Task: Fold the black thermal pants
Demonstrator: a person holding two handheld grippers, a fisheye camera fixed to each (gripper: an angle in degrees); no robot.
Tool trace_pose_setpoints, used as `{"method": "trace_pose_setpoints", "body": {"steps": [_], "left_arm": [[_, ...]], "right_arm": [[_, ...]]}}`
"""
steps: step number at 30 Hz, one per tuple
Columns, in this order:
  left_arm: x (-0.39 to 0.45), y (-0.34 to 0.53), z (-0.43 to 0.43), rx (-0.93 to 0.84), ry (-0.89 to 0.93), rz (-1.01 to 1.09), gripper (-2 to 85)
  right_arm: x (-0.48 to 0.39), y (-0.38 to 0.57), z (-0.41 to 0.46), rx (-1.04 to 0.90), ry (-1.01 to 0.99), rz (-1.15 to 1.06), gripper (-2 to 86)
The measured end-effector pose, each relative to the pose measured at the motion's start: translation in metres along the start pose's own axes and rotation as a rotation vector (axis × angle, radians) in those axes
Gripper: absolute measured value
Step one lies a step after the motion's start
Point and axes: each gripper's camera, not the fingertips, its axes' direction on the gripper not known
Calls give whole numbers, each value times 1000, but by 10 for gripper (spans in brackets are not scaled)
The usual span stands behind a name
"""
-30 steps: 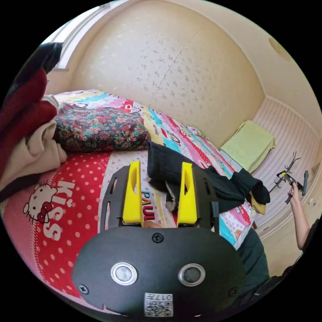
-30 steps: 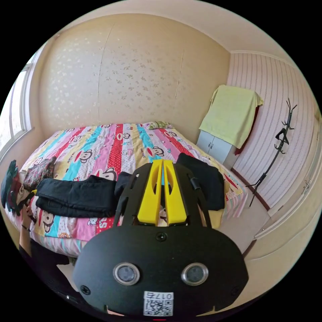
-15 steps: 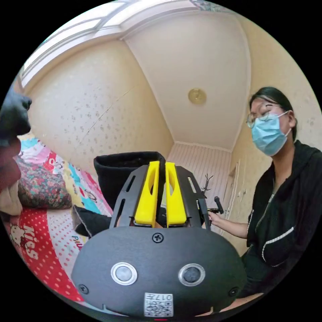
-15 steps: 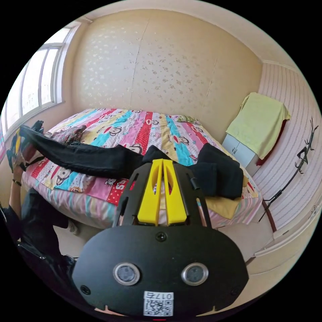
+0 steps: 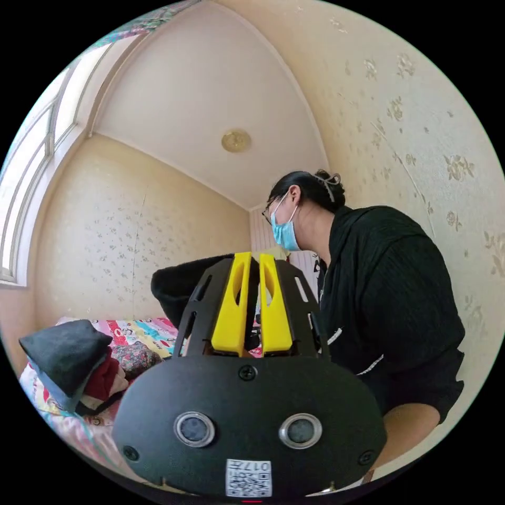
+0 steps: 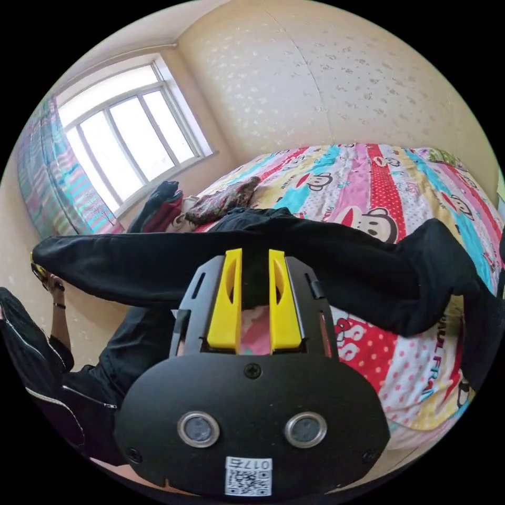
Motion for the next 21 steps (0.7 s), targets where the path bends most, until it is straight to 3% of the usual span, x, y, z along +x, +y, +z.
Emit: {"method": "trace_pose_setpoints", "body": {"steps": [1, 4, 6, 8, 10, 12, 17, 19, 21], "left_arm": [[-8, 5, -26, 157, -105, -97, -3], [-19, 43, -82, 564, -177, -224, -7], [-28, 61, -81, 560, -256, -316, -7], [-40, 71, -54, 383, -382, -379, -5], [-69, 88, 22, 6, -442, -426, 5], [-96, 113, 91, -222, -433, -471, 50], [-182, 221, 259, -531, -350, -583, 109], [-226, 284, 326, -726, -438, -632, 100], [-243, 322, 360, -780, -538, -590, 86]], "right_arm": [[3, -4, 21, -33, -48, 21, 100], [8, 0, 80, -252, -8, 49, 109], [2, 12, 90, -245, 110, -27, 97], [-8, 25, 84, -221, 207, -113, 85], [-14, 36, 79, -222, 266, -178, 76], [-15, 48, 74, -195, 296, -209, 68], [-5, 66, 59, -130, 273, -201, 51], [-1, 69, 54, -119, 253, -198, 48], [2, 73, 48, -101, 233, -198, 45]]}}
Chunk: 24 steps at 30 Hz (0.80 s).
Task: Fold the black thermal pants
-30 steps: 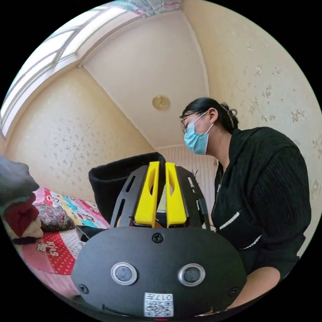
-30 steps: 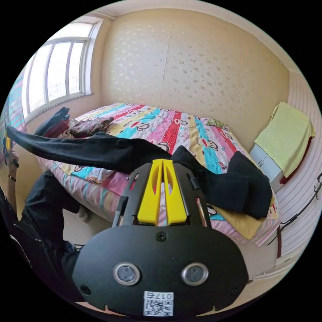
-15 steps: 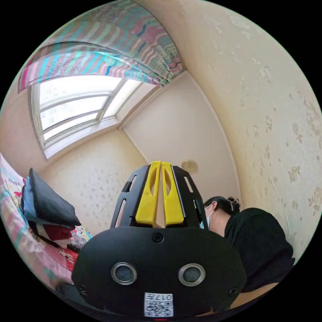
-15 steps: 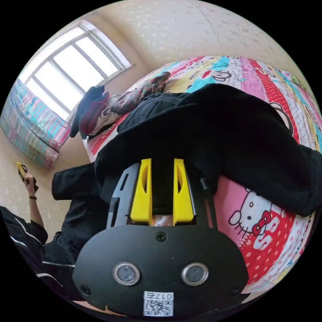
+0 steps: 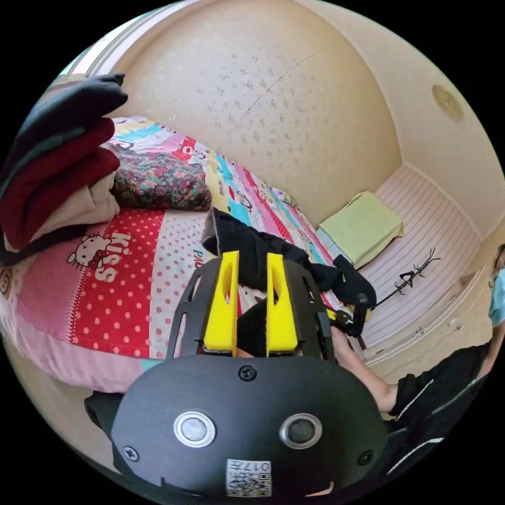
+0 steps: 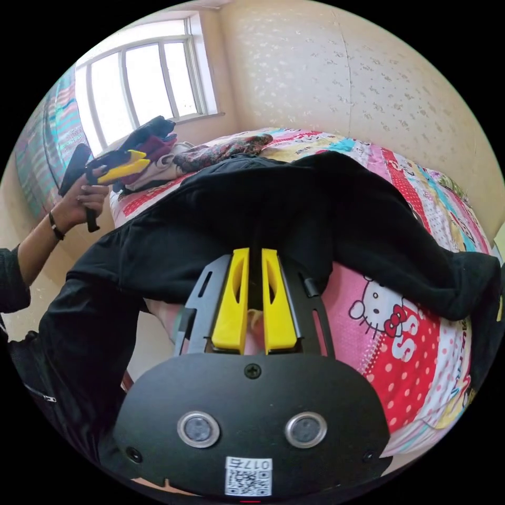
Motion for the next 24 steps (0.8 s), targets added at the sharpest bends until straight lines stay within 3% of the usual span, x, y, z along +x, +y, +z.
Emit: {"method": "trace_pose_setpoints", "body": {"steps": [3, 4, 6, 10, 13, 15, 19, 24], "left_arm": [[4, -4, 74, -72, -248, 48, 139], [2, -6, 101, -180, -278, 36, 146], [3, -8, 119, -219, -285, 22, 120], [7, -9, 129, -207, -17, -78, 26], [50, -7, 113, -107, 6, 77, 11], [90, -4, 107, -77, 17, 222, 6], [180, 23, 108, -58, 165, 422, 0], [259, 84, 131, -120, 292, 565, 2]], "right_arm": [[8, 11, -11, 40, -56, 10, 39], [12, 15, -15, 54, -88, 22, 38], [20, 20, -19, 67, -145, 48, 37], [29, 26, -35, 92, -266, 40, 39], [9, 34, -67, 252, -264, -111, 48], [-9, 38, -90, 386, -176, -171, 64], [-50, 52, -121, 654, 82, -190, 176], [-71, 52, -121, 643, 202, -113, 201]]}}
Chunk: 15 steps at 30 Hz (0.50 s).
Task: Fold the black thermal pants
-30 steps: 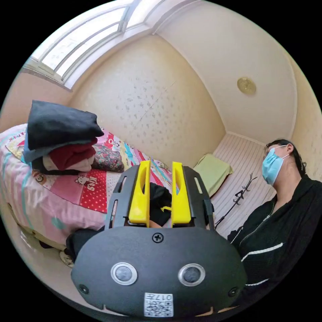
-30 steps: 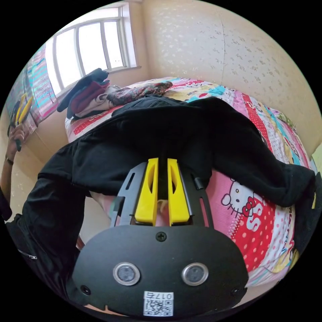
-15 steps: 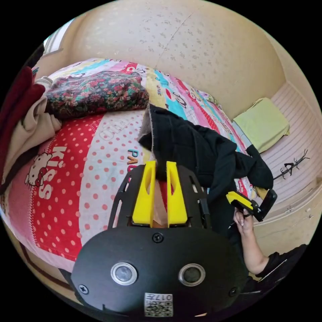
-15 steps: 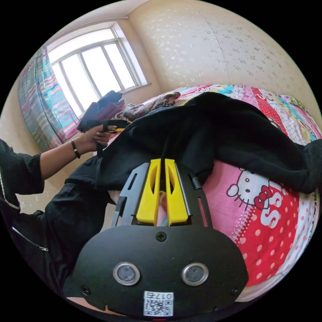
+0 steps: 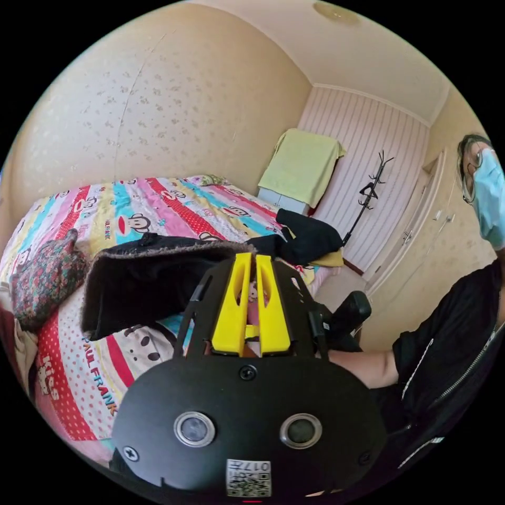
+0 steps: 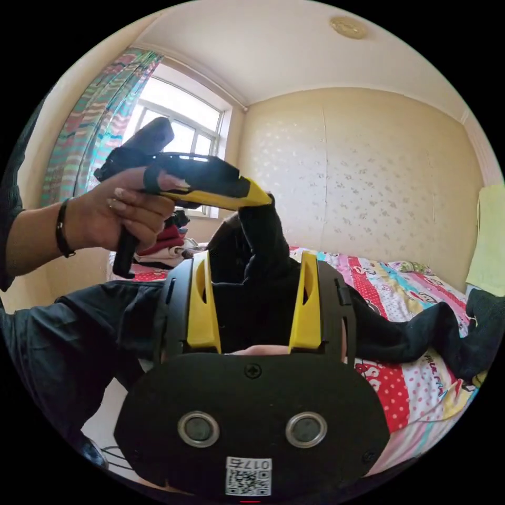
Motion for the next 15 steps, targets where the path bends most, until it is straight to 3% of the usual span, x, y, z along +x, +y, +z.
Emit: {"method": "trace_pose_setpoints", "body": {"steps": [4, 8, 12, 15], "left_arm": [[39, 29, 18, -10, 138, 60, 8], [43, 60, 7, -7, 133, 102, 19], [49, 110, -27, 37, 22, 146, 66], [49, 151, -45, 40, -189, 100, 102]], "right_arm": [[8, -1, -22, 42, 80, 48, 73], [29, -9, -32, 12, -76, 191, 58], [24, -17, -39, 19, -94, 199, 56], [11, -40, -48, 2, -117, 146, 55]]}}
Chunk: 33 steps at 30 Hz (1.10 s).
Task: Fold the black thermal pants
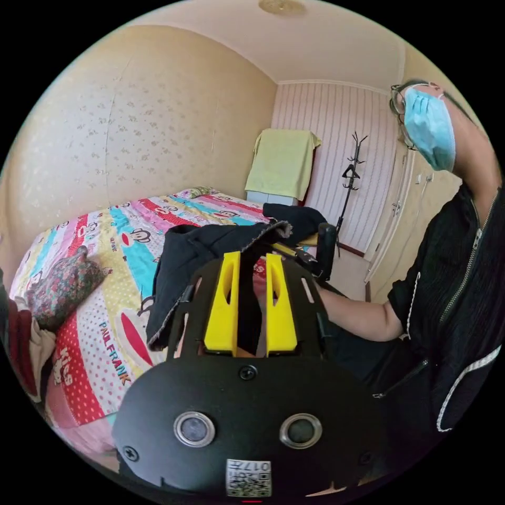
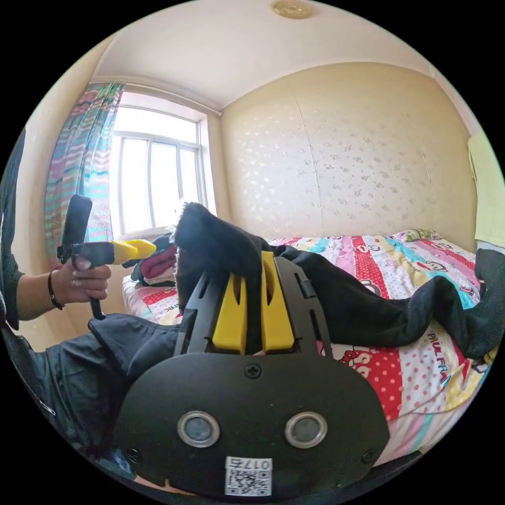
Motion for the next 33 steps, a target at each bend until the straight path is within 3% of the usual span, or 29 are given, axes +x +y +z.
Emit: {"method": "trace_pose_setpoints", "body": {"steps": [3, 9, 14, 18, 25, 30, 33], "left_arm": [[0, 33, -15, -7, -85, -64, 127], [-5, 80, -20, 32, -43, -246, 155], [21, 104, -14, 85, -59, -260, 175], [60, 127, -37, 301, 9, -176, 182], [68, 127, -98, 638, -126, -136, 184], [66, 99, -136, 721, -231, -100, 187], [66, 96, -155, 799, -138, -110, 190]], "right_arm": [[-22, -36, -5, -45, 0, -64, 53], [-75, -127, -13, -42, 66, -220, 48], [-110, -223, -33, 39, 83, -232, 46], [-130, -279, -48, 80, 100, -231, 45], [-185, -356, -96, 190, -31, -282, 42], [-219, -383, -122, 226, -106, -301, 42], [-235, -393, -147, 276, -88, -313, 44]]}}
